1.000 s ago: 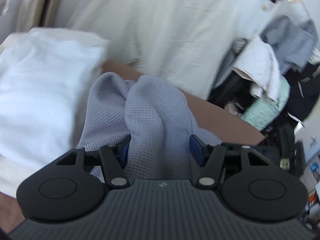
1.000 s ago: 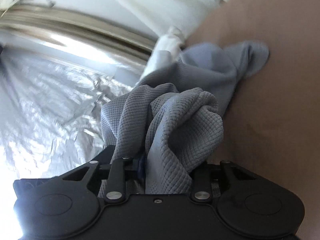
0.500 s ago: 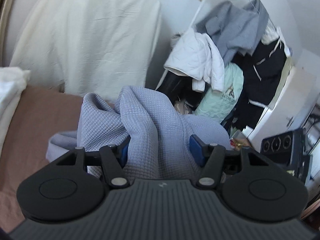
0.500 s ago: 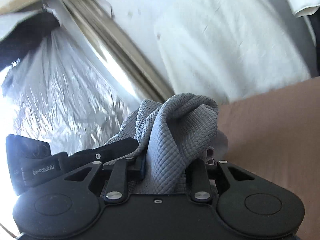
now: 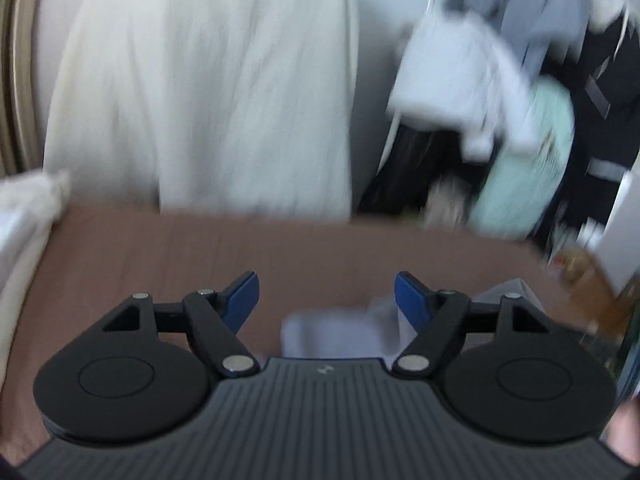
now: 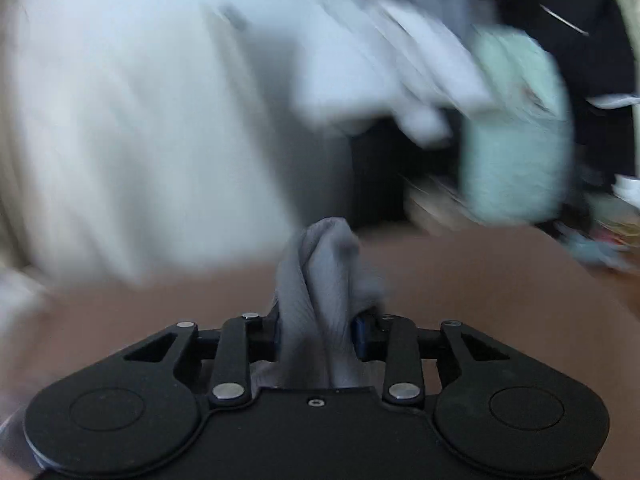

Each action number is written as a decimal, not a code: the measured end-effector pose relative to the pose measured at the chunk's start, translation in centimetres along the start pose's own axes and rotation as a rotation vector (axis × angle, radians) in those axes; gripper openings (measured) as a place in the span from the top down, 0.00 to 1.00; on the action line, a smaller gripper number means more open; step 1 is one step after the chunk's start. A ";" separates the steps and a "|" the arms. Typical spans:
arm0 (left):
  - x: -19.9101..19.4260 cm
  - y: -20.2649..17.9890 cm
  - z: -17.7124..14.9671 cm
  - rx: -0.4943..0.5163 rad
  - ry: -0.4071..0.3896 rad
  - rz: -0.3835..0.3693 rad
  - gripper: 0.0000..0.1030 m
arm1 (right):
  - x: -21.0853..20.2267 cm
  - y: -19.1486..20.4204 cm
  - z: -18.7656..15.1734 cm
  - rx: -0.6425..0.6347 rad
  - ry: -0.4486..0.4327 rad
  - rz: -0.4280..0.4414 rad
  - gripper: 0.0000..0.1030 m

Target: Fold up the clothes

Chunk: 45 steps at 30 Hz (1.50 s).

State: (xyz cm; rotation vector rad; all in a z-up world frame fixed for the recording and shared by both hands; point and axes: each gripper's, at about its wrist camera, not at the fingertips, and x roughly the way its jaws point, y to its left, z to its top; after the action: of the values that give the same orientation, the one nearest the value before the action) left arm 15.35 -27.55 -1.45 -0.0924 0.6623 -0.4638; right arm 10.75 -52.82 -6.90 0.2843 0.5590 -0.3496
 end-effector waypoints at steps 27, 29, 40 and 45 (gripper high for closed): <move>1.2 2.6 -7.0 0.247 0.110 0.206 0.90 | 7.5 4.3 -5.5 0.128 0.331 0.431 0.85; -0.7 3.6 -5.6 0.181 0.072 0.241 0.90 | 6.7 3.9 -5.5 0.242 0.296 0.462 0.89; -9.7 9.0 -6.5 0.024 -0.096 0.332 0.90 | -6.5 -3.4 -1.0 0.286 -0.119 0.192 0.91; -13.9 10.2 -6.1 0.045 -0.177 0.353 0.90 | -9.1 -4.2 -0.5 0.242 -0.223 0.083 0.92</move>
State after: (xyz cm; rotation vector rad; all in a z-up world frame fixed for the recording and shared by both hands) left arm 5.95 -11.87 -0.66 0.0266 0.4810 -0.1284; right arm 1.70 -54.22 -2.89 0.4933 0.2836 -0.3633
